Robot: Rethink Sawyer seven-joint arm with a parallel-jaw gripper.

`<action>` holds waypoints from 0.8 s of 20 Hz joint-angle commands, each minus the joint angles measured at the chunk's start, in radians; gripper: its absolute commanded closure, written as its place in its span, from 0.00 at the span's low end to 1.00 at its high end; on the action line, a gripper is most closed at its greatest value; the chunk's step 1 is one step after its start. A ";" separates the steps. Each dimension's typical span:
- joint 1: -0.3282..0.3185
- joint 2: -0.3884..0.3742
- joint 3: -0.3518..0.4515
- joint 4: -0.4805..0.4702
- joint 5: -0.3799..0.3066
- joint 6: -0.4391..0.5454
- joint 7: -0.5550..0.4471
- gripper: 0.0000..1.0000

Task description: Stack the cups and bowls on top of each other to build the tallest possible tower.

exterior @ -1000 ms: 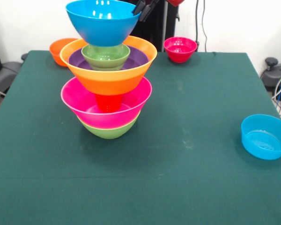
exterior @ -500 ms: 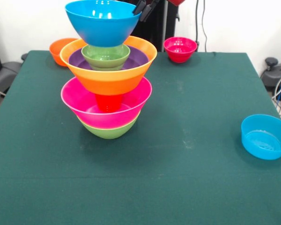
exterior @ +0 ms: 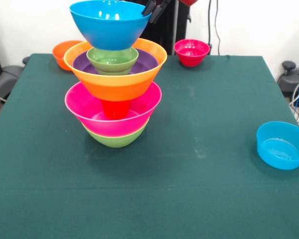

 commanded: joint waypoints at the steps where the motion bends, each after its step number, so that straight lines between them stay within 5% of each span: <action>1: -0.009 0.030 0.117 -0.025 -0.076 0.037 -0.125 1.00; 16: -0.016 0.031 0.117 -0.009 -0.082 0.020 -0.126 1.00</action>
